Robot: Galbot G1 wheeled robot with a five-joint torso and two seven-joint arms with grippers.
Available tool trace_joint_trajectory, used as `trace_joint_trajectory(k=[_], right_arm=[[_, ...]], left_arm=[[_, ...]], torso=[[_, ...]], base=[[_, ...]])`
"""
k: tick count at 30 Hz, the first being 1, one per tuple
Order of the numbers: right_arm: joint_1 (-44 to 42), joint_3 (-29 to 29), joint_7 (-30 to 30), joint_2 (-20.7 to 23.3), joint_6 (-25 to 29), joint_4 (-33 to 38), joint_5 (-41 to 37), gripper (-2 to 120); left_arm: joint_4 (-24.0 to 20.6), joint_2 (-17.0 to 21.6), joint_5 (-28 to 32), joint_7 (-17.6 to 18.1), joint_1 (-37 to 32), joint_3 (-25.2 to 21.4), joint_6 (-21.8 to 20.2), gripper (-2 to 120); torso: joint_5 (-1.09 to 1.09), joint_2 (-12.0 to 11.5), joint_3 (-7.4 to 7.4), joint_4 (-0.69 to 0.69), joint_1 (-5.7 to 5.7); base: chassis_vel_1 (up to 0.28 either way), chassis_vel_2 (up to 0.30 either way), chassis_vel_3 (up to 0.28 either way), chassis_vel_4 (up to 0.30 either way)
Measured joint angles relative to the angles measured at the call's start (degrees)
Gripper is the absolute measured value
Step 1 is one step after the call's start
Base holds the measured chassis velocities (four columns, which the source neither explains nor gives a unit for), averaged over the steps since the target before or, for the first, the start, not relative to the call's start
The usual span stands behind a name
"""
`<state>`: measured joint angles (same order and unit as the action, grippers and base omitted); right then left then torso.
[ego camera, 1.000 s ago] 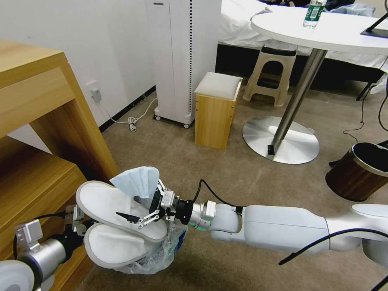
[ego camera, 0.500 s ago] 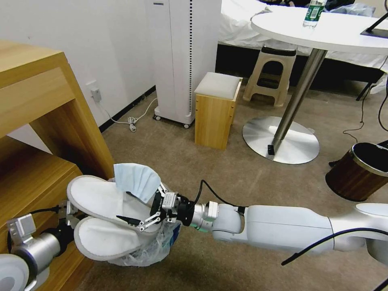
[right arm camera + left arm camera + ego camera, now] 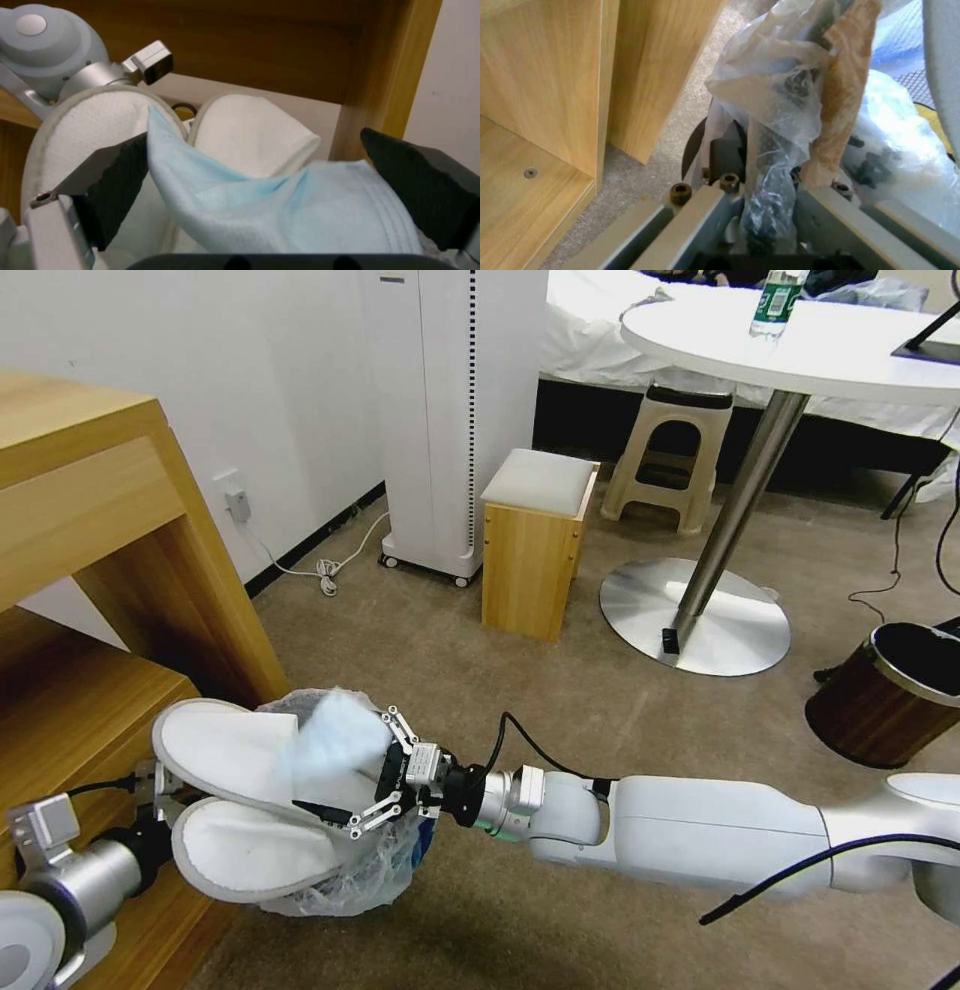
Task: Pick up the trash bin and place the garbage on the floor into it.
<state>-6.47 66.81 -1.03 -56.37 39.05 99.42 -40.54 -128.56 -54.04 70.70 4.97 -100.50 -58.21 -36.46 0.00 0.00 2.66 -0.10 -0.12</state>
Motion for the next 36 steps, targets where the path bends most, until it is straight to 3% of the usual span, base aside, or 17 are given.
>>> trace_joint_trajectory(k=[12,36], right_arm=[[0.54,0.35,0.36,-0.53,0.05,0.01,-0.01,100],[1.36,-0.14,3.17,-2.33,-0.64,0.79,0.21,100]], left_arm=[[0.25,-0.09,0.51,1.86,0.25,0.09,-0.42,0],[0.34,-1.47,-0.67,1.29,-0.02,1.23,-0.79,0]], torso=[[0.00,0.00,0.00,0.00,0.00],[0.00,0.00,0.00,0.00,0.00]], base=[[0.000,0.000,0.000,0.000],[0.000,0.000,0.000,0.000]])
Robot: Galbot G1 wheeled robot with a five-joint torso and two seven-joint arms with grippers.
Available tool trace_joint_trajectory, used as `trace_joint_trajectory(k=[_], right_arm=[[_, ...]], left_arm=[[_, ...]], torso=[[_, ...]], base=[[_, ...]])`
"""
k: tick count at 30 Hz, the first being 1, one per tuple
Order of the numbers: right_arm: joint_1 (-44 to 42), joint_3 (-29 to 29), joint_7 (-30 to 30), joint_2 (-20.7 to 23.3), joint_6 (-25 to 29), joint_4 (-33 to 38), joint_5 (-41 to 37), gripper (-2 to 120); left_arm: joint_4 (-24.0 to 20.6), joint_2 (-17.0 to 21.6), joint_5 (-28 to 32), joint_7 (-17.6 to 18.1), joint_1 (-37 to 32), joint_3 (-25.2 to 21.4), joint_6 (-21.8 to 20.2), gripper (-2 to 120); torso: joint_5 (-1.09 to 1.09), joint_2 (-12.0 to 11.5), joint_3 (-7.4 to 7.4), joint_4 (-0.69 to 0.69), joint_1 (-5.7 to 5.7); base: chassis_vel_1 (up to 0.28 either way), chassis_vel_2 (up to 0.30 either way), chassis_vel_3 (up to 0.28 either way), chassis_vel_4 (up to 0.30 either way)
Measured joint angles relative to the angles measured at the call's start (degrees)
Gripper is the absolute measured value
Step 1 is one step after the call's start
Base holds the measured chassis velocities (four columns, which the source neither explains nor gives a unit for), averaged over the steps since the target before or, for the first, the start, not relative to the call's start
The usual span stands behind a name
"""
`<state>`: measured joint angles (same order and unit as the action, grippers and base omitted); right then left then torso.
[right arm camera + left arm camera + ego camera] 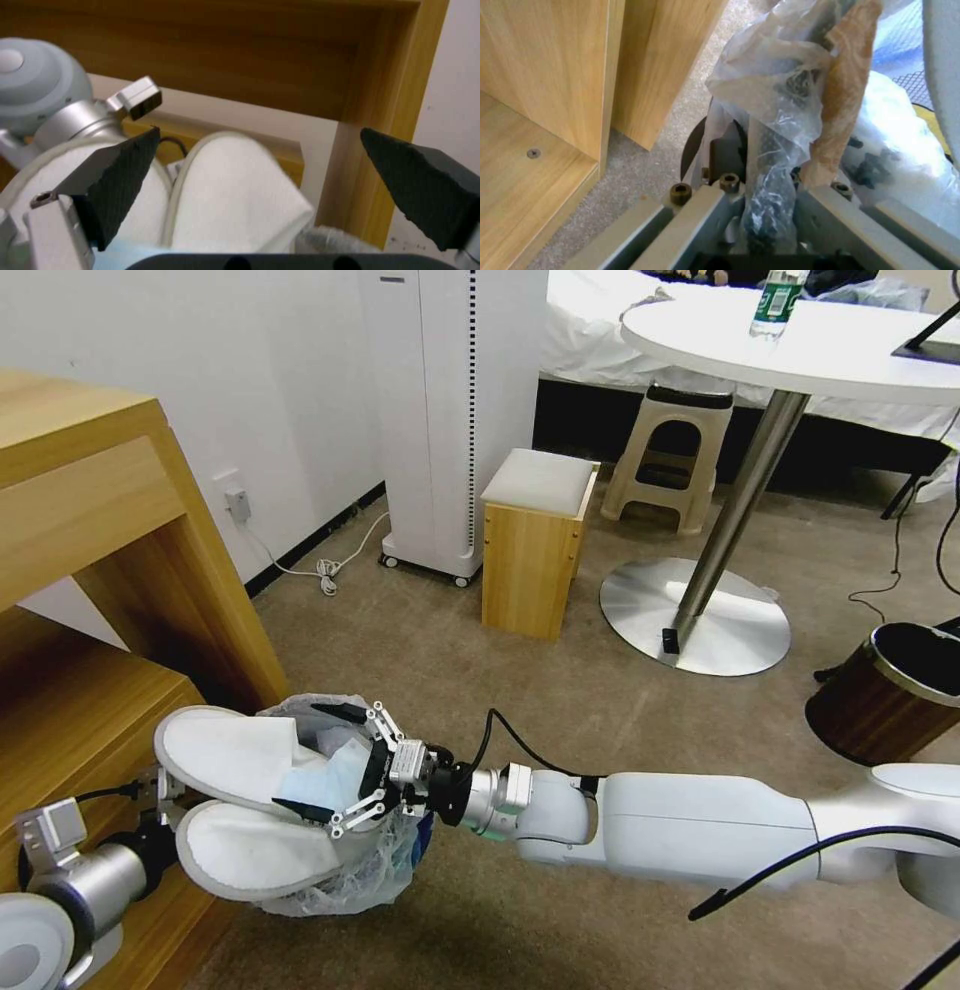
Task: Pick up the trash bin and place the garbage on the floor into it.
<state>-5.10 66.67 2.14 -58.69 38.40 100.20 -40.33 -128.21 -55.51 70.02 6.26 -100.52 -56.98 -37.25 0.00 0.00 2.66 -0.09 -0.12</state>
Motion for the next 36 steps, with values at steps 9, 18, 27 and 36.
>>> trace_joint_trajectory(k=[9,18,27,36], right_arm=[[0.52,-3.64,1.04,0.51,-0.32,0.36,-0.48,100],[-1.11,-10.75,1.37,2.98,-0.58,-0.02,-1.11,100],[-5.20,-19.75,0.33,8.08,-0.43,0.52,-1.02,100],[-14.67,-30.75,-1.27,14.28,0.72,1.12,0.38,100]], left_arm=[[-0.24,-0.55,-0.45,-0.45,-0.42,0.09,-0.02,0],[-0.97,-0.55,-0.55,-0.25,-1.82,-0.22,-0.07,0],[-2.27,-1.07,-0.29,1.10,-3.48,-0.24,-0.59,0],[-3.16,-0.63,0.86,2.86,-6.32,-0.09,-1.34,0]], torso=[[0.00,0.00,0.00,0.00,0.00],[-0.01,0.00,0.00,0.00,0.00],[-0.02,0.00,0.00,-0.01,0.00],[-0.01,0.00,0.00,-0.02,0.00]], base=[[0.000,0.000,0.000,0.000],[0.000,0.000,0.000,0.000],[0.000,0.000,0.000,0.000],[0.000,0.000,0.000,0.000]])
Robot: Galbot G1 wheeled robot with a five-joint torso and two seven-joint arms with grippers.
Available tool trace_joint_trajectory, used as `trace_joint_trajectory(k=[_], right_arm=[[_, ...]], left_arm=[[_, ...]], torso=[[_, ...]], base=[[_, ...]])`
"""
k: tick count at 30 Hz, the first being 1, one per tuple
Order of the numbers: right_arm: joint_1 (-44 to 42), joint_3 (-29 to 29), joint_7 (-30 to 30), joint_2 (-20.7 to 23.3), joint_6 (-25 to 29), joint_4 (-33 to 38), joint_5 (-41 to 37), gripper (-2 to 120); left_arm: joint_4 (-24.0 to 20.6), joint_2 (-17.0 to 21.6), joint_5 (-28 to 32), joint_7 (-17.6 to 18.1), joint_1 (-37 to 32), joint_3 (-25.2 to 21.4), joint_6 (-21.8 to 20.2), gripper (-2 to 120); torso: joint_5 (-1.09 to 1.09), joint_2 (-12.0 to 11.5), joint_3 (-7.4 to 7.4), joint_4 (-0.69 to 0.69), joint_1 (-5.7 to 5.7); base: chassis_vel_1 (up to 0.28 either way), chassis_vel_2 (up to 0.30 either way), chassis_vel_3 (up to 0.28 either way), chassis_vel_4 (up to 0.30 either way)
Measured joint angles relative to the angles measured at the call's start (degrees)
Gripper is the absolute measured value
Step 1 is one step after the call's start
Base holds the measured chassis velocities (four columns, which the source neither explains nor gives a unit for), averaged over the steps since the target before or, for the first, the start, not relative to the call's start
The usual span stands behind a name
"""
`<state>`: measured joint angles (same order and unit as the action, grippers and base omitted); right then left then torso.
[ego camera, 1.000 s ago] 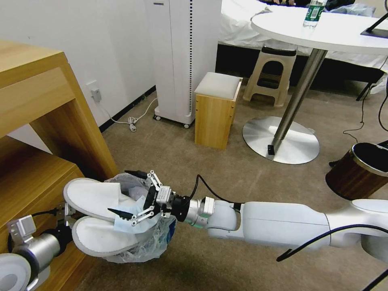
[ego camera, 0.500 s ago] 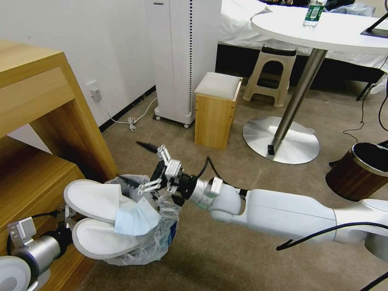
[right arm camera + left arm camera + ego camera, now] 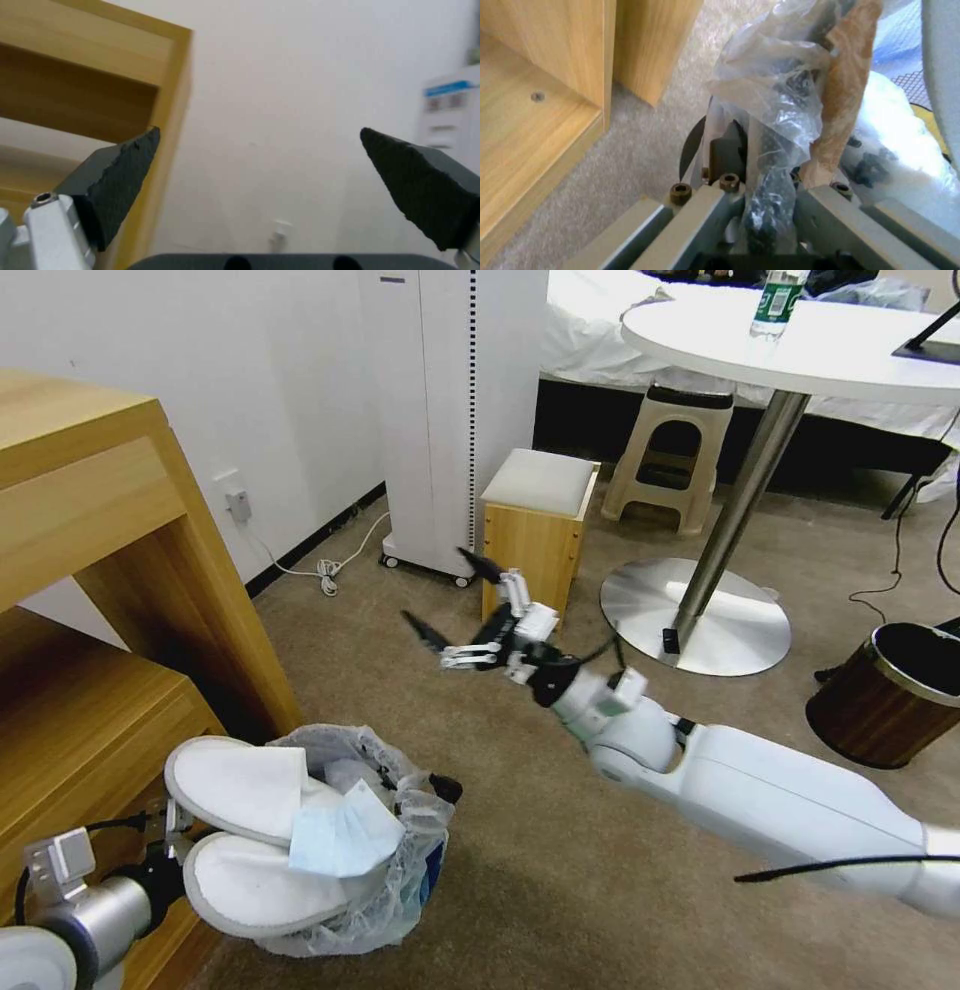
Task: Pick up the trash bin and place the garbage on the floor into it.
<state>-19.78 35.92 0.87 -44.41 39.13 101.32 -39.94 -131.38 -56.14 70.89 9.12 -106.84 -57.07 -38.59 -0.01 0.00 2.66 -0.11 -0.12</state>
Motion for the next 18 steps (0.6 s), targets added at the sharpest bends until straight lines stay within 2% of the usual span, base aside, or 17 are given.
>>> trace_joint_trajectory(k=[10,18], right_arm=[[-6.15,-8.06,-0.35,4.76,1.08,1.73,0.84,100],[-8.53,-11.76,-0.35,5.72,1.12,2.63,1.69,100]], left_arm=[[2.13,-0.09,0.27,-0.04,-0.83,1.11,-0.57,0],[3.36,0.03,0.40,-0.19,-0.99,1.01,-0.84,0]], torso=[[0.01,0.00,0.00,0.02,0.01],[0.01,0.00,0.00,0.02,0.01]], base=[[0.000,0.000,0.000,0.000],[0.000,0.000,0.000,0.000]])
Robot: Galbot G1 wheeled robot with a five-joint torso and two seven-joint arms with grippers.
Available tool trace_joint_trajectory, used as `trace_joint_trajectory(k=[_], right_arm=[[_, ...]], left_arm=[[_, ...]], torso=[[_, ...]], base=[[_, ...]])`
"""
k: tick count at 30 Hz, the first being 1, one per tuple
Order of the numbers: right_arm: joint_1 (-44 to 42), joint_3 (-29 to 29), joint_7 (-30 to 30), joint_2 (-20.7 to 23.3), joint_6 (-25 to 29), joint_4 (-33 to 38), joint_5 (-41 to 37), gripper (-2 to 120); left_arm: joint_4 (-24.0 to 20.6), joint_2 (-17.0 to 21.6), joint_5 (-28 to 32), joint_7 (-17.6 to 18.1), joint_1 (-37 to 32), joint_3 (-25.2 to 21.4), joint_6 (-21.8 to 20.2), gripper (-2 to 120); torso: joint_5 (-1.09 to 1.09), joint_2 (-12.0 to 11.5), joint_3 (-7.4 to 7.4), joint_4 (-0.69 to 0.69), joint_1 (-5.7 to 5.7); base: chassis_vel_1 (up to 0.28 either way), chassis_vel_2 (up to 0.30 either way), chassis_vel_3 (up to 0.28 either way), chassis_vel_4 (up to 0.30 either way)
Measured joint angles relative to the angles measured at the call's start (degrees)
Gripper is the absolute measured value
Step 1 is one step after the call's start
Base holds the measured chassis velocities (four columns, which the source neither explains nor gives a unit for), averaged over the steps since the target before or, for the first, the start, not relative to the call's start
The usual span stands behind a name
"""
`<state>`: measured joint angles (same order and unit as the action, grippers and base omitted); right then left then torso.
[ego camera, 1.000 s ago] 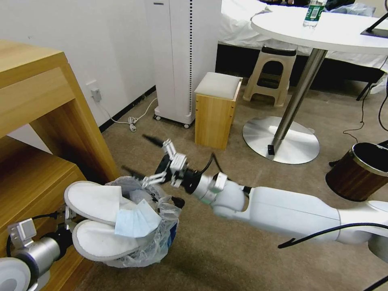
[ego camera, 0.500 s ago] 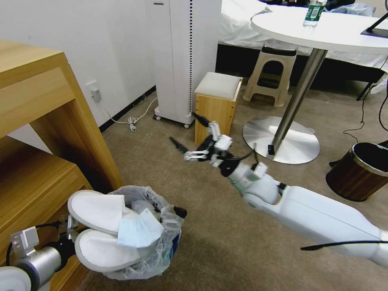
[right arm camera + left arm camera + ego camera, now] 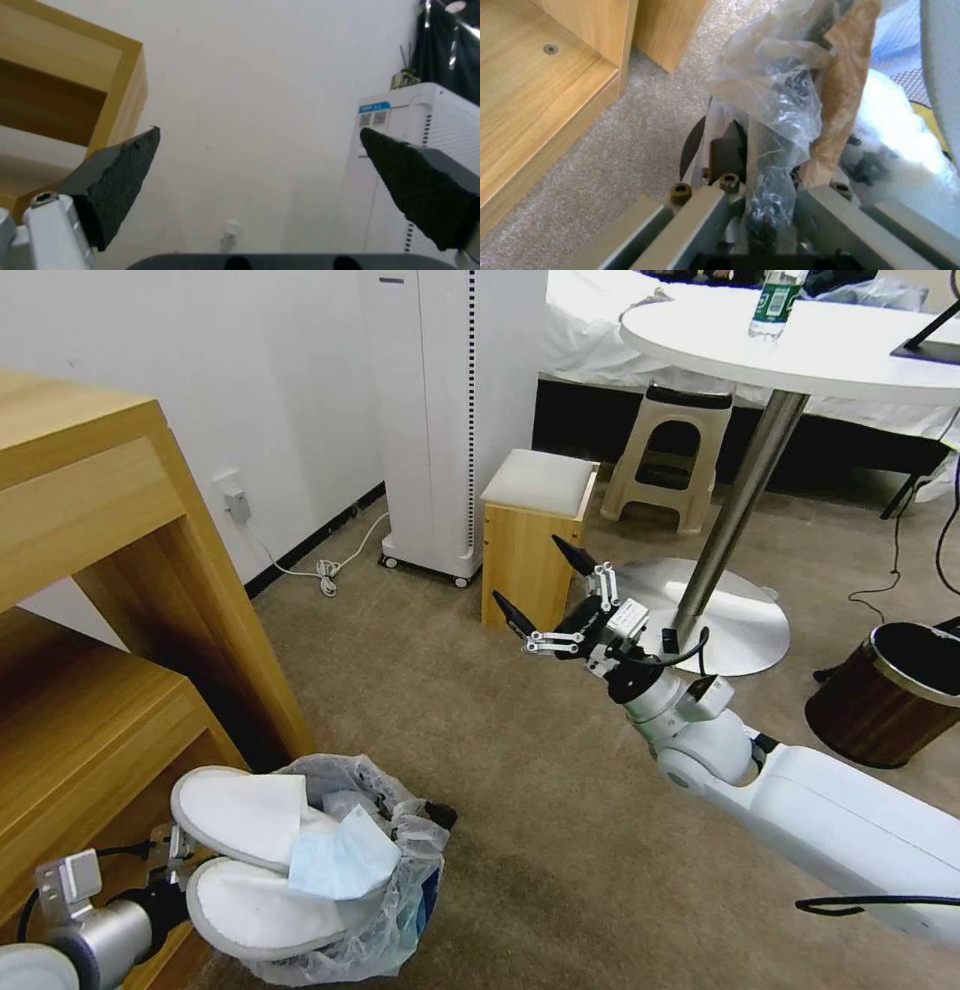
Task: Pick up the trash bin and place the garbage on the floor into it.
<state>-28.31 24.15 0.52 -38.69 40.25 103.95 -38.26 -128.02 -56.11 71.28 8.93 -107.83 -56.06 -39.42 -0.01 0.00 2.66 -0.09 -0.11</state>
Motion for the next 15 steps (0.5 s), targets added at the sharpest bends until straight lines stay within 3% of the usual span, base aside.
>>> trace_joint_trajectory(k=[15], right_arm=[[-1.59,-3.63,0.20,-0.99,-0.10,-0.02,0.49,100]], left_arm=[[0.03,-0.21,-0.15,0.69,-1.19,-0.03,-0.44,0]], torso=[[0.00,0.00,0.00,0.00,0.00]], base=[[0.000,0.000,0.000,0.000]])
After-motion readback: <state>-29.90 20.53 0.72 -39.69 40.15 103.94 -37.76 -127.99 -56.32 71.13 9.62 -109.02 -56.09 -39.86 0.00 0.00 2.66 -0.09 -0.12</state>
